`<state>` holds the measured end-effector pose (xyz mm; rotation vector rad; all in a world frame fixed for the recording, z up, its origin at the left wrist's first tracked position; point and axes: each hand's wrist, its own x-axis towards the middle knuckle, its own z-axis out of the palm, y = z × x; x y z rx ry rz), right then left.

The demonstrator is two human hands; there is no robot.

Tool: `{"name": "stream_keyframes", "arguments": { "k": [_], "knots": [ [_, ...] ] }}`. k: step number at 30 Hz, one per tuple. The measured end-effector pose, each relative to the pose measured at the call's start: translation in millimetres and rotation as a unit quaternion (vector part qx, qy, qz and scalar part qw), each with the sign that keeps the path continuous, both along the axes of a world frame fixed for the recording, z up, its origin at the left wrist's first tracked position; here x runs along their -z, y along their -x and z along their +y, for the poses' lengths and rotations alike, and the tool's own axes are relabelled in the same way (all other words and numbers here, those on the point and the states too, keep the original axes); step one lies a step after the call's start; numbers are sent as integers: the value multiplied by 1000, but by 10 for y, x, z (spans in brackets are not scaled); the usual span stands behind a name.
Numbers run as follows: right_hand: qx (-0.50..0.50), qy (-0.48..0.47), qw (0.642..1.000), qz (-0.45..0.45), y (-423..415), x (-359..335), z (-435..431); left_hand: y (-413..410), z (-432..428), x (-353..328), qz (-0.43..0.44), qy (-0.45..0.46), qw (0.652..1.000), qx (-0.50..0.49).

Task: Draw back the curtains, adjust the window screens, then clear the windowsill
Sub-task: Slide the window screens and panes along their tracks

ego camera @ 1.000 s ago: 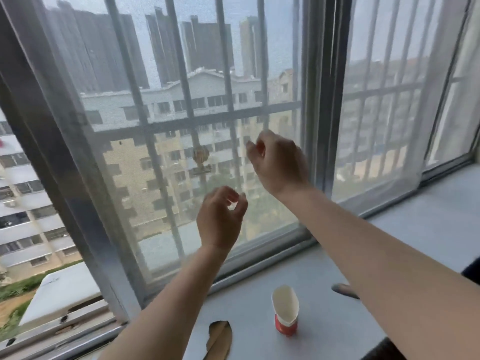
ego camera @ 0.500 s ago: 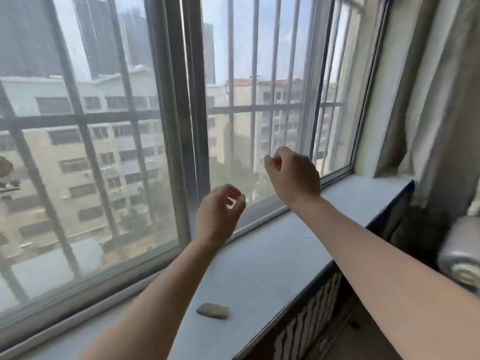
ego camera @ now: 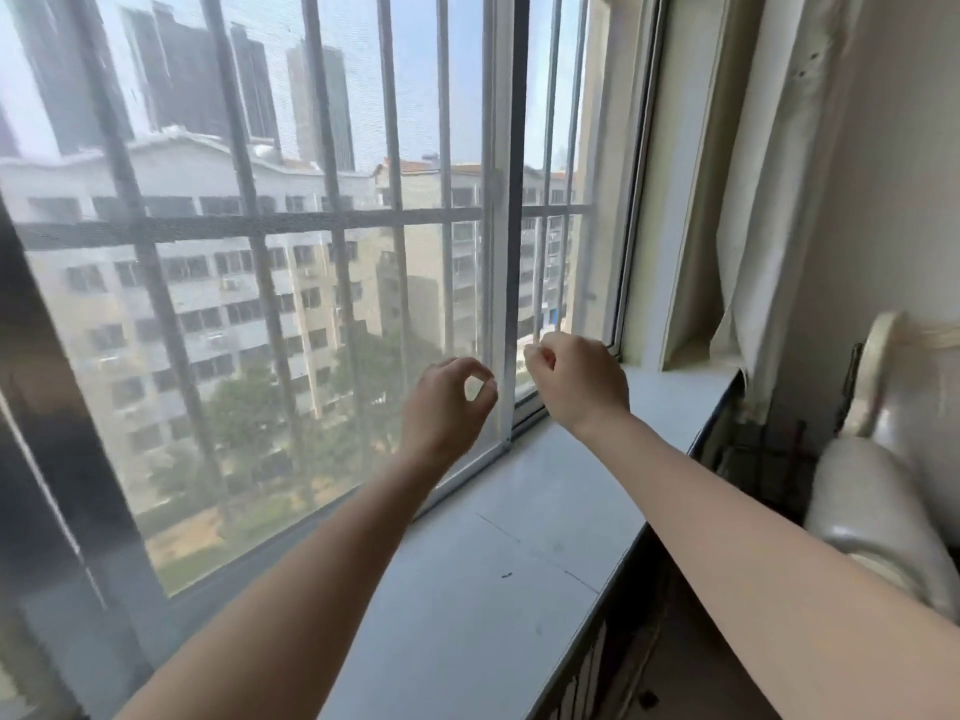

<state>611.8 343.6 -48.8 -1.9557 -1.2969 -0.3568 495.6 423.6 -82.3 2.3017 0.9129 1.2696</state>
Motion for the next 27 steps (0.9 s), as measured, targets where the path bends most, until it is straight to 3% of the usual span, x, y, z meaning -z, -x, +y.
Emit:
{"name": "stream_keyframes", "arguments": {
  "k": [15,18,21,24,27],
  "knots": [
    [-10,30,998,51,-2536,149,1710,-2655,1538,-238,74,-34,997,16],
    [-44,63,993,92,-3060,264,2116,-3179,1834,-195,153,-82,985,-16],
    [-79,106,981,142,-3468,280,2533,-3543,2192,-175,340,-176,920,-83],
    [-112,111,964,213,-3738,263,2950,-3778,2578,-216,517,-235,805,-172],
    [-127,61,953,269,-3851,226,3297,-3884,2822,-247,603,-280,700,-262]
  ]
}}
